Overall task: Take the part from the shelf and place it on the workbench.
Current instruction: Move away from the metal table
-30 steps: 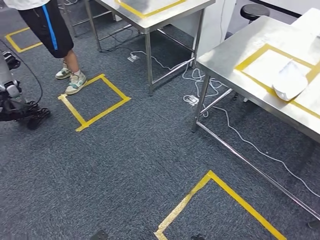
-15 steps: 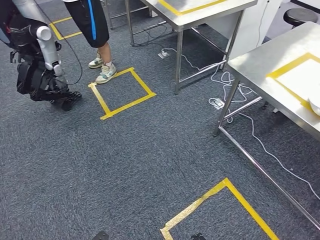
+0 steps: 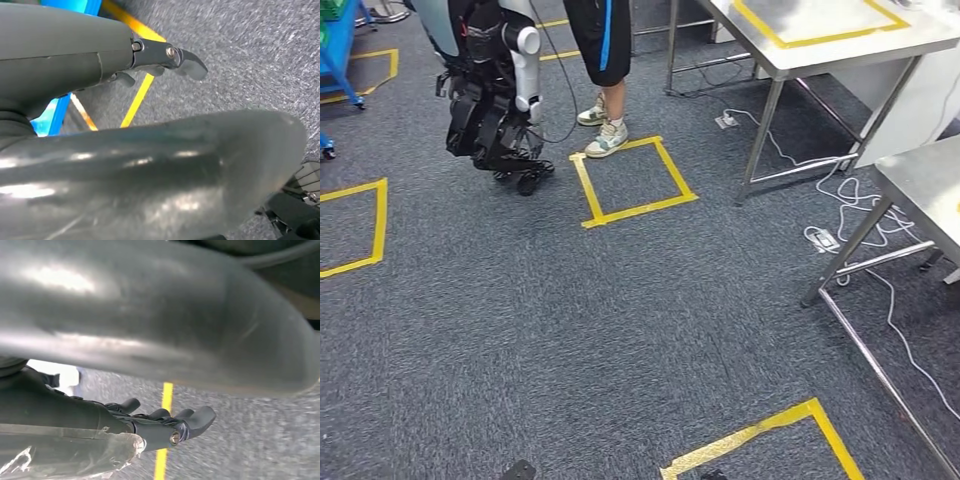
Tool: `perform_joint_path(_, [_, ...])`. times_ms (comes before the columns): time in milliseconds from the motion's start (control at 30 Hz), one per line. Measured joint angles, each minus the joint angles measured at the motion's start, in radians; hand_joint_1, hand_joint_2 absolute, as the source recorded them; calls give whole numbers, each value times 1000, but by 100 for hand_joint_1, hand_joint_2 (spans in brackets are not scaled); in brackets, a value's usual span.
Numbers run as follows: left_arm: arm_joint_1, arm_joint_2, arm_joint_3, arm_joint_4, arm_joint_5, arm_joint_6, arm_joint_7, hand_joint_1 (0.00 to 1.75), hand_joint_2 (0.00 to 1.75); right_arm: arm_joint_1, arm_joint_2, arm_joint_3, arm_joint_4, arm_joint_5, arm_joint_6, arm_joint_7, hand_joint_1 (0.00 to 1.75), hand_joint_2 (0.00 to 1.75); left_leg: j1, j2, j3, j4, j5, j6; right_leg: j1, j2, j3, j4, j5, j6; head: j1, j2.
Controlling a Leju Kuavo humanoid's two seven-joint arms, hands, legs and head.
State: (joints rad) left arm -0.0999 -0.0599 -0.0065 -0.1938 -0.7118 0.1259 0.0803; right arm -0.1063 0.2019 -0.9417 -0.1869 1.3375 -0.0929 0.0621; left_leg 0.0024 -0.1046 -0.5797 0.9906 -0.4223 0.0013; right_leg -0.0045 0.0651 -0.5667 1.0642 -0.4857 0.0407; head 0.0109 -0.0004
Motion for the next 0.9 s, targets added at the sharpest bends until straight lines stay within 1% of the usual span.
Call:
perform_joint_path(33, [0,0,0,0,0,0,0,0,0,0,0,0,0,0,0,0,0,0,1,-11,-3,0,2,-5,-1,18,17,-36,9,-2,0,0])
perform_joint_path(67, [0,0,0,0,0,0,0,0,0,-1,0,0,0,0,0,0,0,0,2,-22,-6,-1,5,-12,0,24,23,-49,9,-4,0,0])
perform_joint_path(100, [2,0,0,0,0,0,0,0,0,-1,0,0,0,0,0,0,0,0,5,-32,-10,-3,8,-19,2,14,24,-52,11,-8,-1,0])
perform_joint_path(133, [4,0,0,0,0,0,0,0,0,-2,0,0,0,0,0,1,0,0,7,-30,-13,-3,10,-25,2,2,26,-55,15,-15,0,0])
perform_joint_path(167, [6,1,0,0,0,0,0,0,0,-2,0,0,0,0,0,1,0,0,6,-11,-19,5,3,-29,2,-10,28,-60,20,-22,-2,0])
perform_joint_path(200, [7,1,1,0,0,0,0,0,0,-2,0,0,0,0,0,1,0,0,4,16,-33,29,-16,-32,2,-23,28,-65,24,-29,-5,0])
perform_joint_path(233, [5,1,1,0,0,0,0,0,0,-2,0,0,0,0,0,1,0,0,3,48,-54,73,-45,-35,1,-38,29,-69,27,-33,-7,0])
perform_joint_path(267, [2,1,1,0,0,0,0,0,0,0,0,0,0,0,0,1,0,0,2,72,-83,132,-79,-38,3,-53,28,-70,27,-36,-10,0])
perform_joint_path(300, [0,0,1,0,0,0,0,0,0,2,0,0,0,0,0,1,0,0,3,81,-111,192,-107,-41,3,-69,27,-70,27,-37,-11,0])
perform_joint_path(333, [0,-1,1,0,0,0,0,0,0,3,0,0,0,0,0,1,0,0,4,86,-131,236,-122,-44,4,-85,26,-70,26,-38,-10,0])
perform_joint_path(367, [1,-1,2,0,0,0,0,0,0,3,0,0,0,0,0,1,0,0,5,88,-137,254,-121,-47,4,-100,25,-70,25,-38,-11,0])
perform_joint_path(400, [2,0,3,0,0,0,0,0,0,2,0,0,0,0,0,1,0,0,7,92,-125,236,-102,-49,4,-114,25,-70,24,-37,-11,0])
perform_joint_path(433, [3,0,5,0,0,0,0,0,0,2,0,0,0,0,0,1,0,0,8,103,-96,189,-72,-50,4,-127,26,-69,23,-35,-11,0])
perform_joint_path(467, [3,0,7,0,0,0,0,0,0,1,0,0,0,0,0,1,0,0,8,131,-58,127,-44,-52,5,-139,28,-69,21,-31,-11,0])
perform_joint_path(500, [1,-1,9,0,0,0,0,0,0,2,0,0,0,0,0,1,0,0,6,156,-24,66,-24,-50,9,-150,28,-65,17,-26,-13,0])
perform_joint_path(533, [-2,-2,10,0,0,0,0,0,0,2,0,0,0,0,0,1,0,0,5,175,-2,26,-15,-44,13,-161,28,-62,13,-21,-13,0])
perform_joint_path(567, [-4,-2,11,0,0,0,0,0,0,1,0,0,0,0,0,1,0,0,4,185,7,6,-16,-37,17,-172,29,-60,8,-16,-12,0])
perform_joint_path(600, [-4,-3,12,0,-1,-1,0,0,0,0,0,0,0,0,0,2,0,0,2,174,7,1,-19,-29,20,-184,31,-58,4,-12,-11,0])
perform_joint_path(633, [-2,-3,13,0,-1,-2,0,0,0,-1,0,0,0,0,0,2,0,0,2,161,6,2,-18,-21,18,-195,36,-60,2,-8,-10,0])
perform_joint_path(667, [1,-3,14,0,-1,-2,0,0,0,-3,0,0,0,0,-1,2,0,0,3,150,7,2,-18,-16,16,-188,38,-55,-5,-3,-8,0])
perform_joint_path(700, [3,-2,15,0,-2,-3,0,0,0,-4,0,0,0,0,-1,2,0,0,4,138,7,1,-17,-10,12,-168,33,-37,-20,2,-6,0])
perform_joint_path(733, [4,-2,16,0,-2,-3,0,0,0,-4,0,0,0,0,-1,2,0,0,5,126,7,0,-14,-4,9,-138,17,3,-44,7,-4,0])
perform_joint_path(767, [3,-3,16,0,-3,-3,0,0,0,-3,0,0,0,0,-1,2,0,0,6,114,6,0,-13,0,7,-105,-11,63,-75,11,-1,0])
perform_joint_path(800, [2,-4,16,0,-4,-3,0,0,0,0,0,0,0,0,-1,2,0,0,6,100,5,0,-12,3,6,-84,-46,135,-107,12,2,0])
perform_joint_path(833, [1,-4,16,0,-4,-3,0,0,0,2,0,0,0,1,-1,2,0,0,6,86,4,0,-12,4,6,-74,-79,199,-129,11,3,0])
perform_joint_path(867, [2,-5,17,0,-5,-3,0,0,0,4,0,0,0,1,-1,2,0,0,5,72,4,0,-12,5,6,-70,-100,233,-133,10,4,0])
perform_joint_path(900, [3,-5,17,0,-6,-3,0,0,0,5,0,0,0,1,-1,2,0,0,5,56,5,0,-11,5,5,-67,-104,229,-116,8,4,0])
